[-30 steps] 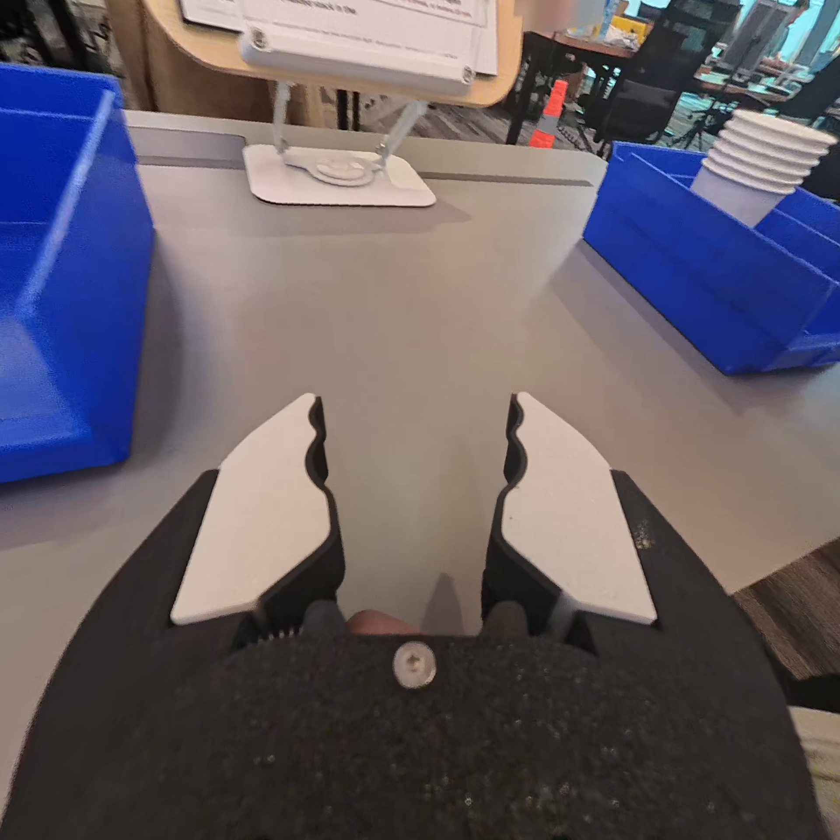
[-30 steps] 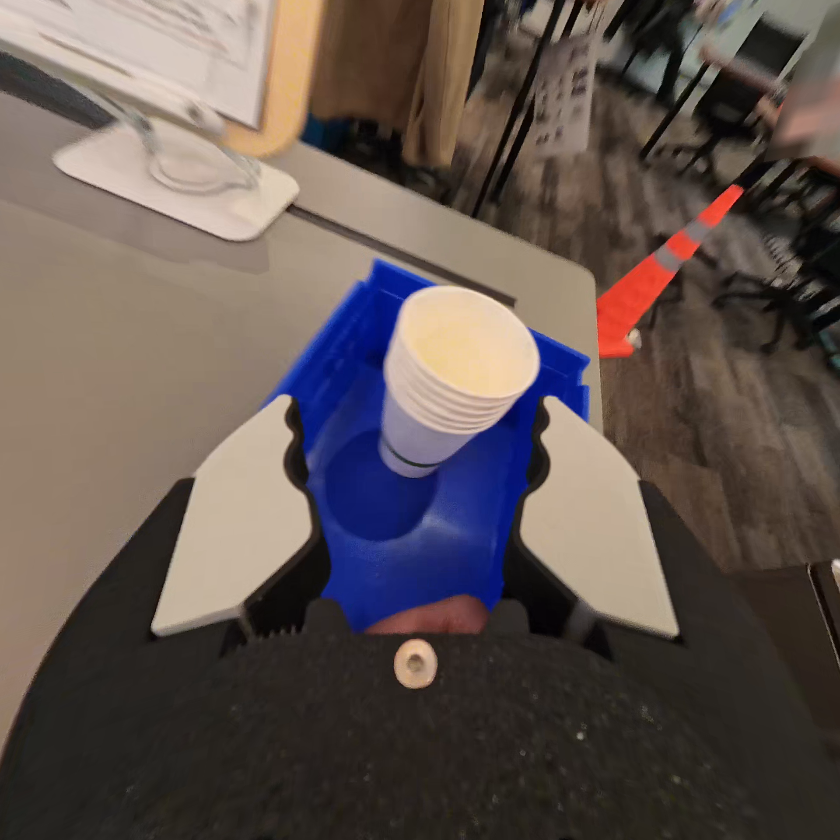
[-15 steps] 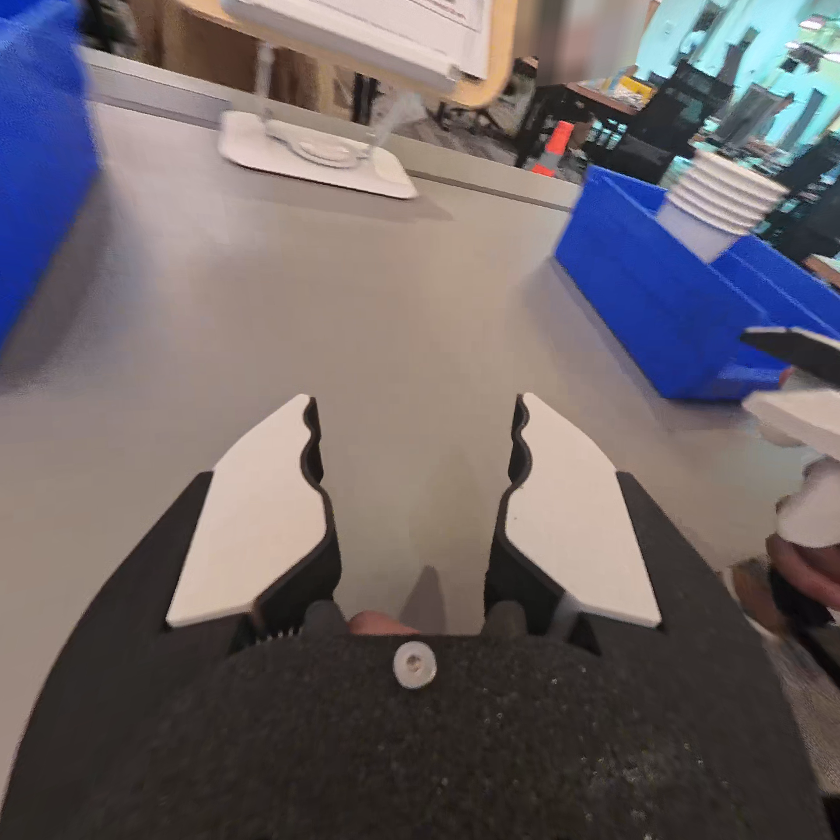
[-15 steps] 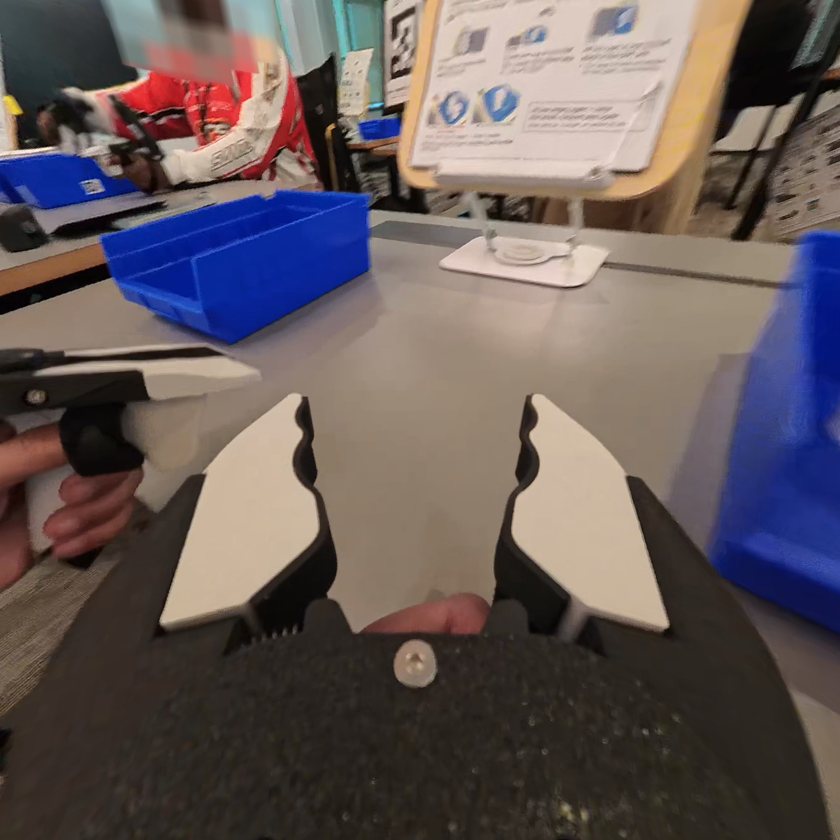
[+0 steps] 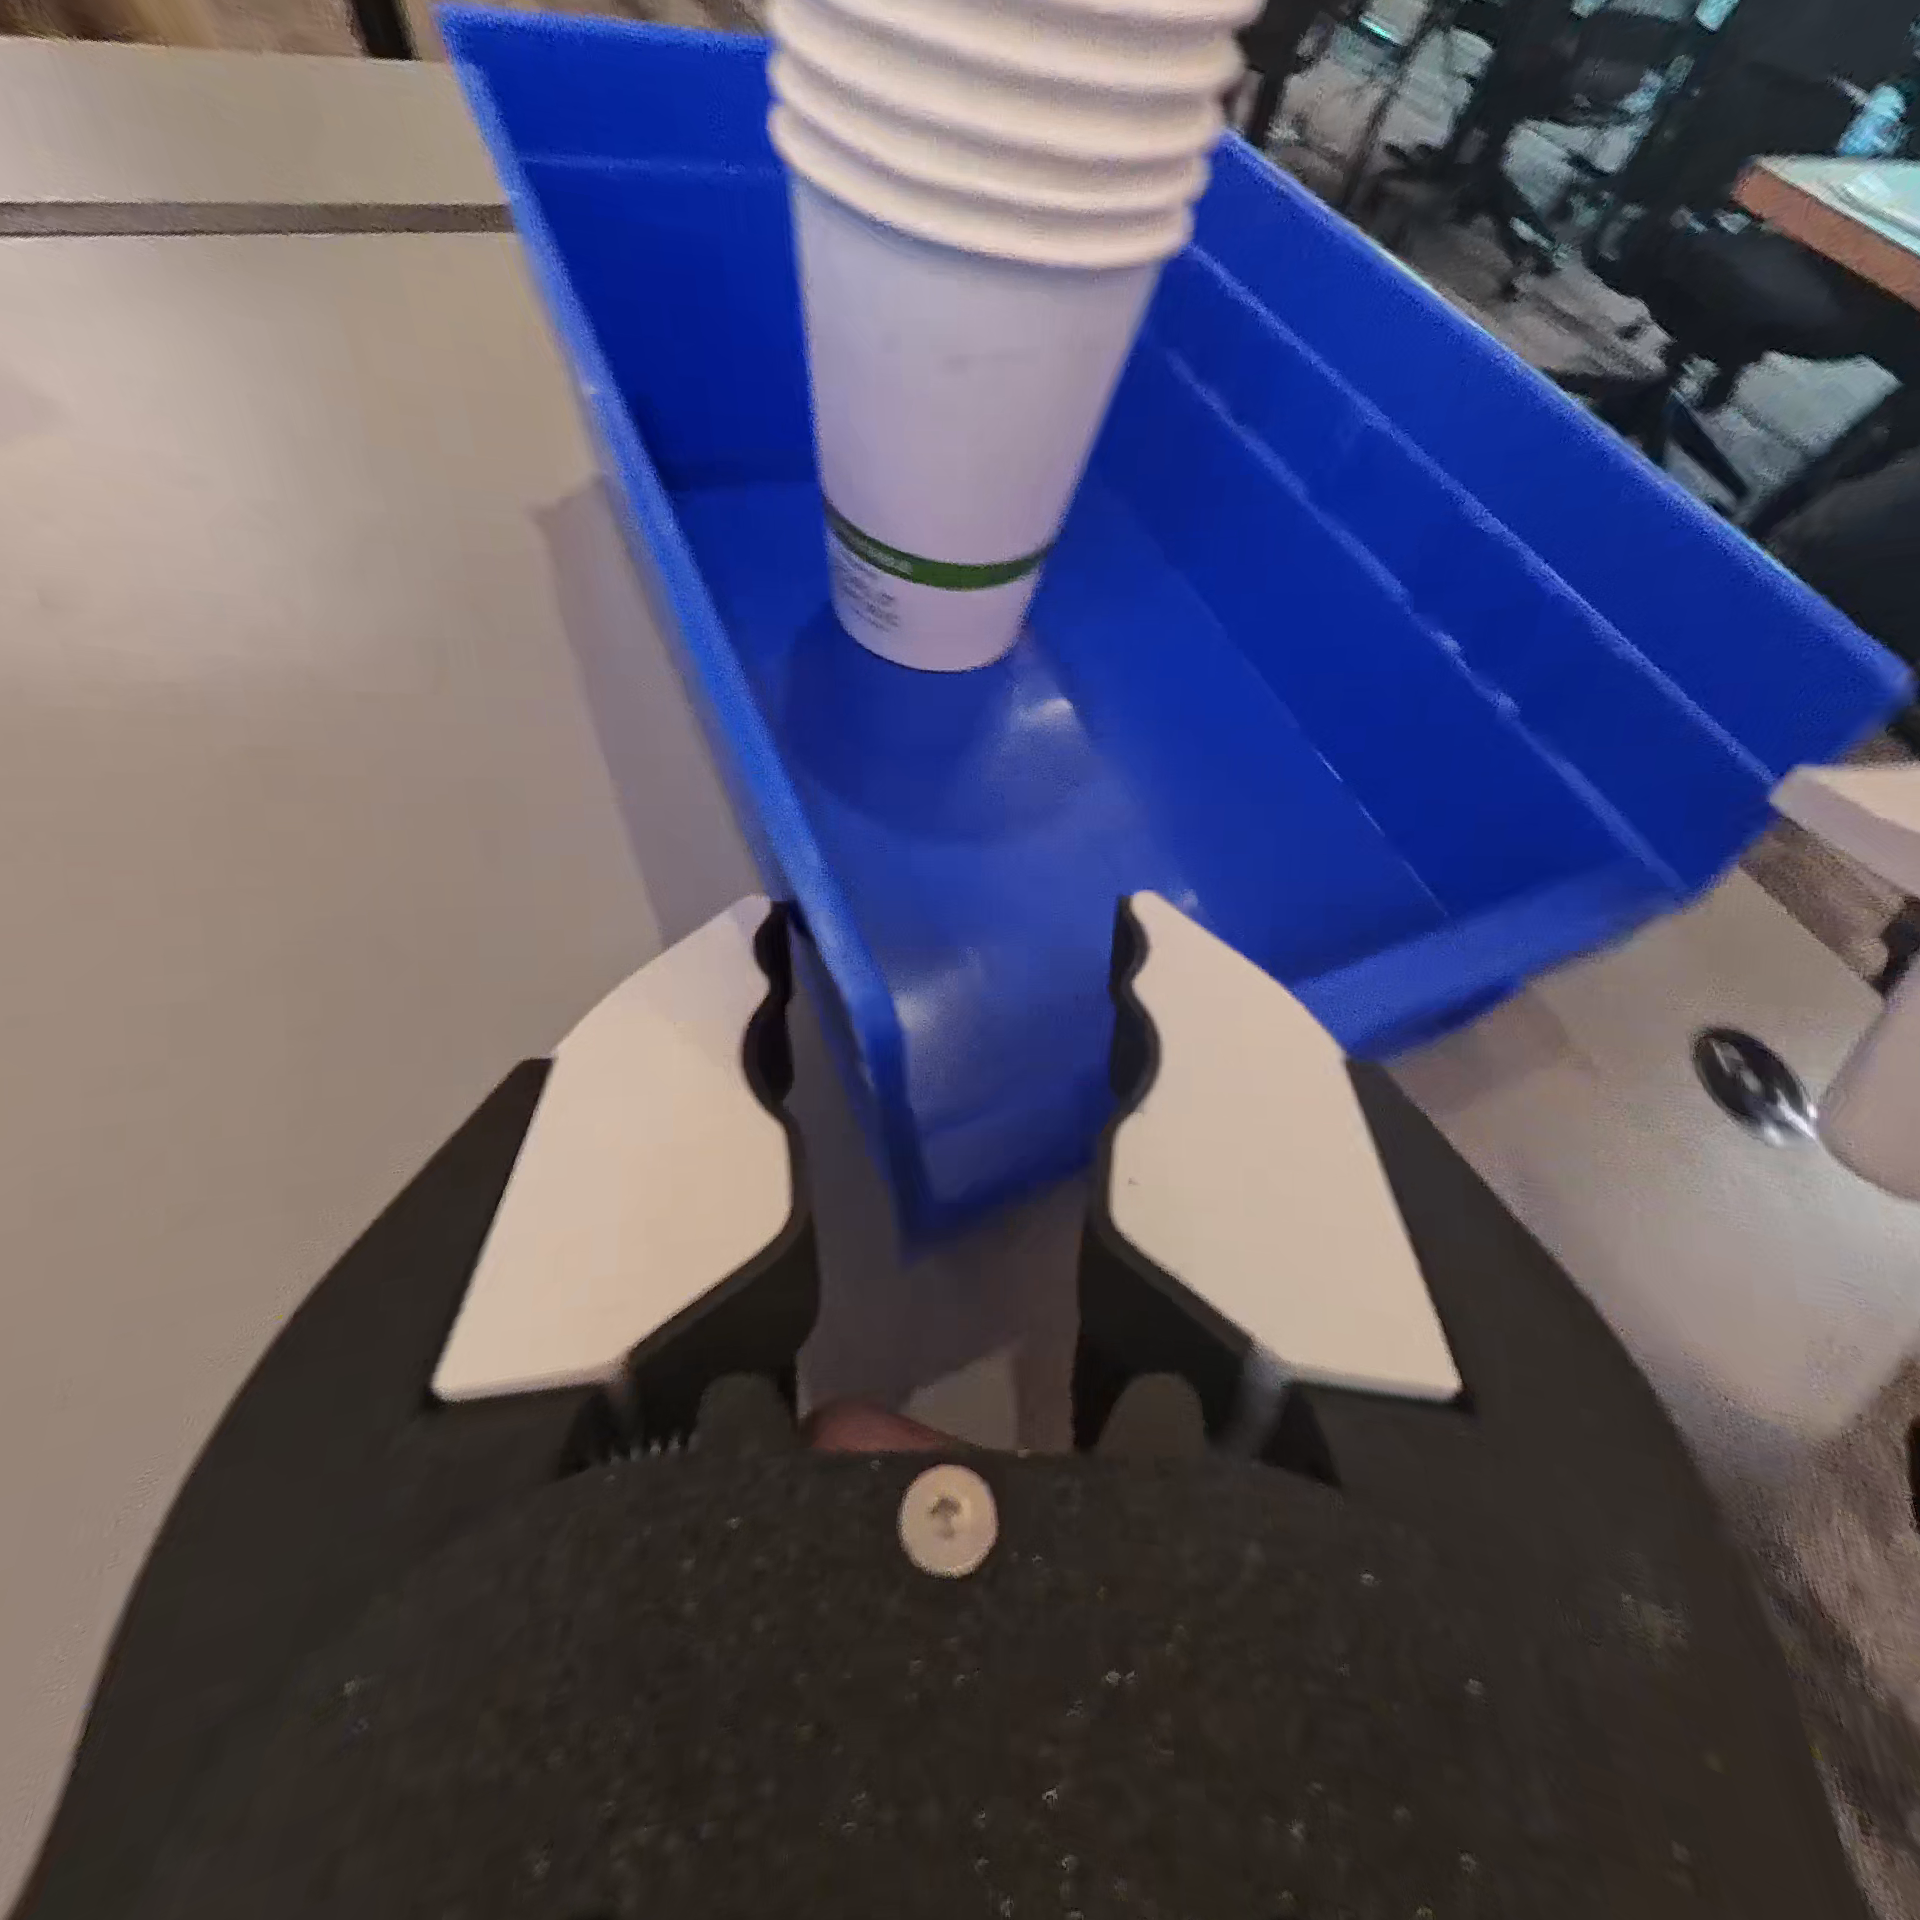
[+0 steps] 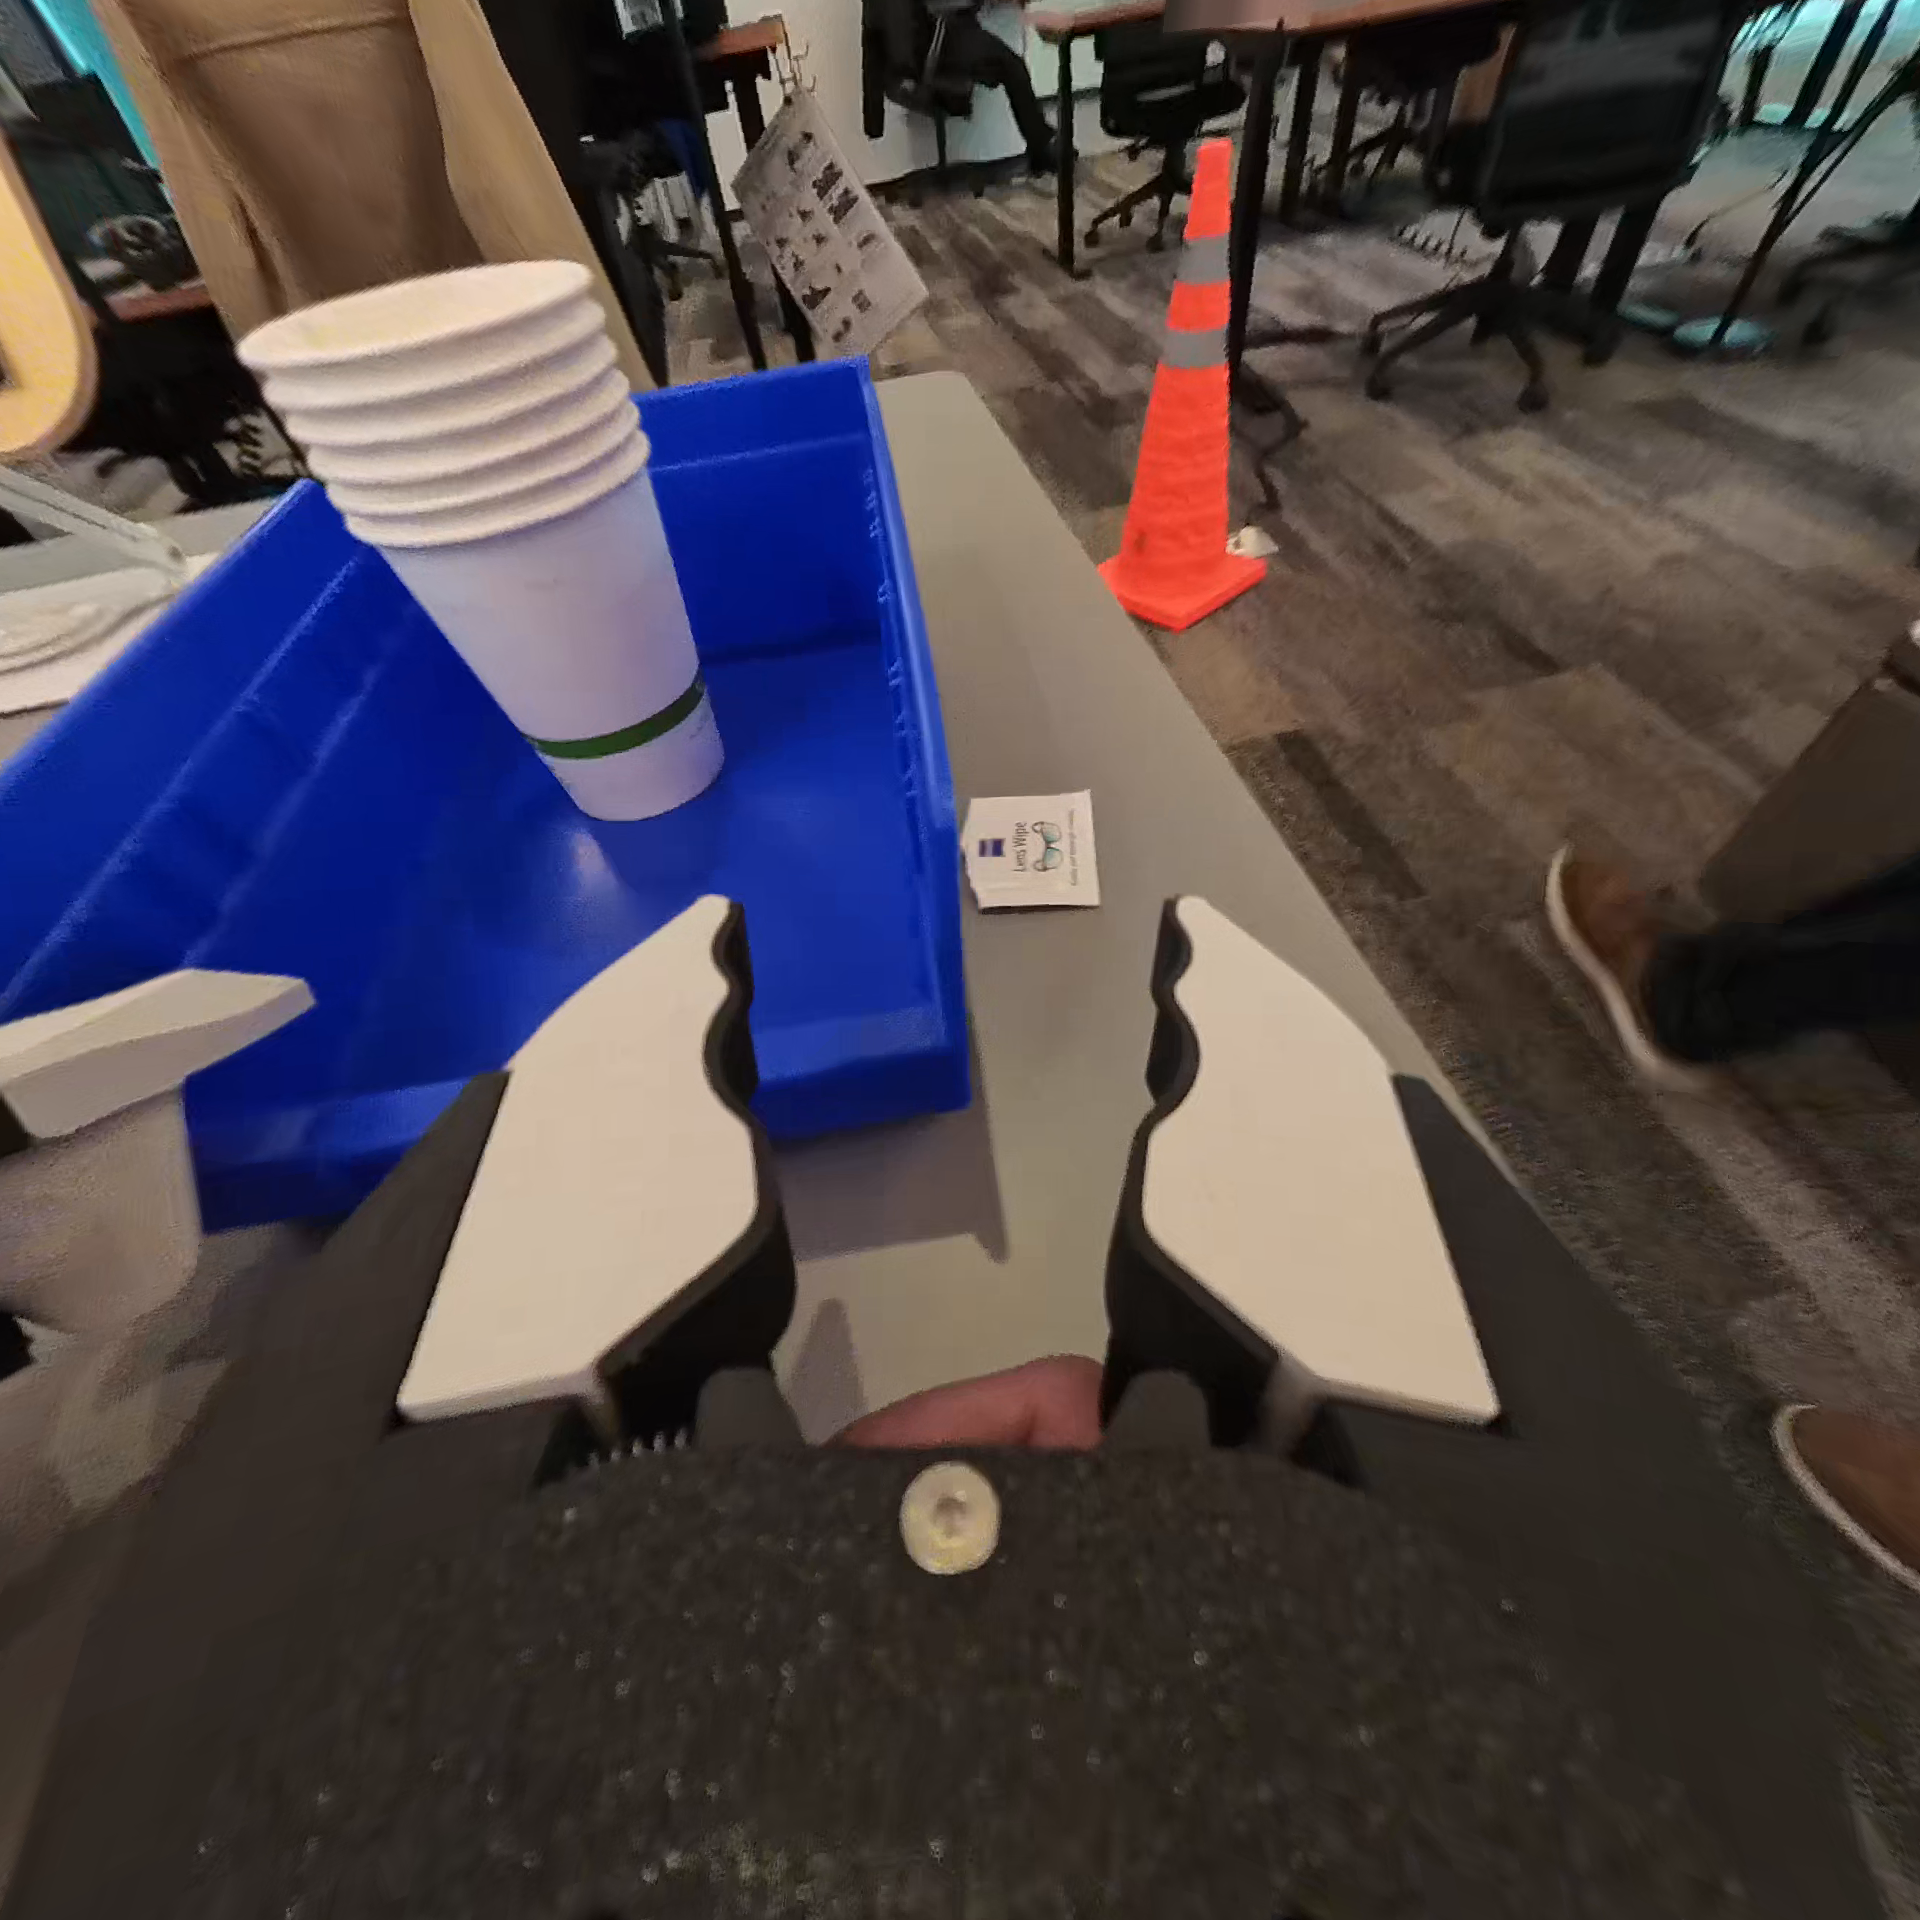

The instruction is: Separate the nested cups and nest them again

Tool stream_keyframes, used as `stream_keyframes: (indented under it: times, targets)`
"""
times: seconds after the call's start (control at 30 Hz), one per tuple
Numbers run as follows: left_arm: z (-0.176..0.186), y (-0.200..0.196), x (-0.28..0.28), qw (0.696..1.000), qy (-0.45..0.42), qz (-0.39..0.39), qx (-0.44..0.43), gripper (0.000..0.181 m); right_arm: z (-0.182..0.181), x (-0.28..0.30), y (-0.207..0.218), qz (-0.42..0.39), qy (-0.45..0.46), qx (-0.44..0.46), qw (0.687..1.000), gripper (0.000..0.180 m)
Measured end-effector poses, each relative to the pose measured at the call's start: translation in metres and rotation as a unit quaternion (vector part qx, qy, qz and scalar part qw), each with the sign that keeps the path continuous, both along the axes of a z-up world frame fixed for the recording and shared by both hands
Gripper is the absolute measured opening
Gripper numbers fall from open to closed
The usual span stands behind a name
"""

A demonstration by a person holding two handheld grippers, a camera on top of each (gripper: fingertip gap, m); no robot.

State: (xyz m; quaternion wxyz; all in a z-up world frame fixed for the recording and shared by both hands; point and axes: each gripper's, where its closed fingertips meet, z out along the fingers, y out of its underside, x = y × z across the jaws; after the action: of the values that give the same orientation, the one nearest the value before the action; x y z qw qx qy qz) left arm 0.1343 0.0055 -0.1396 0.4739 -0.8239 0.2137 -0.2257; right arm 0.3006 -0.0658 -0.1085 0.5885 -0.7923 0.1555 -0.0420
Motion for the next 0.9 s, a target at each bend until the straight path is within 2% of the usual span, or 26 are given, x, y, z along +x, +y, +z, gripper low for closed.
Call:
stream_keyframes:
  times: [0.1, 0.17, 0.23, 0.33, 0.37, 0.6, 0.77, 0.9]
  targets:
    - [0.0, 0.014, -0.007, 0.999, -0.012, 0.031, -0.014, 0.037, -0.01, 0.001, 0.024, 0.009, 0.039, 0.0, 0.999, 0.069]
    - [0.001, 0.019, -0.016, 0.998, -0.016, 0.047, -0.029, 0.017, -0.017, -0.003, 0.039, 0.01, 0.042, -0.01, 0.999, 0.061]
    - [0.002, 0.022, -0.025, 0.998, 0.004, 0.058, -0.026, 0.011, -0.018, -0.007, 0.048, 0.001, 0.04, -0.007, 0.999, 0.051]
    - [0.002, 0.024, -0.041, 0.997, 0.021, 0.076, -0.022, 0.006, -0.01, -0.019, 0.053, -0.017, 0.034, 0.018, 0.999, 0.007]
    - [0.003, 0.024, -0.048, 0.996, 0.027, 0.086, -0.013, 0.004, -0.009, -0.024, 0.052, -0.028, 0.033, 0.014, 0.999, 0.004]
    - [0.01, 0.016, -0.115, 0.992, 0.046, 0.118, 0.007, 0.002, 0.002, -0.093, 0.046, -0.023, 0.028, 0.032, 0.999, 0.003]
    - [0.035, 0.004, -0.205, 0.983, 0.045, 0.175, 0.035, 0.002, 0.026, -0.183, 0.055, 0.054, 0.013, 0.052, 0.997, 0.003]
    - [0.048, -0.003, -0.289, 0.969, 0.06, 0.234, 0.047, 0.002, 0.032, -0.266, 0.069, 0.129, 0.012, 0.054, 0.99, 0.003]
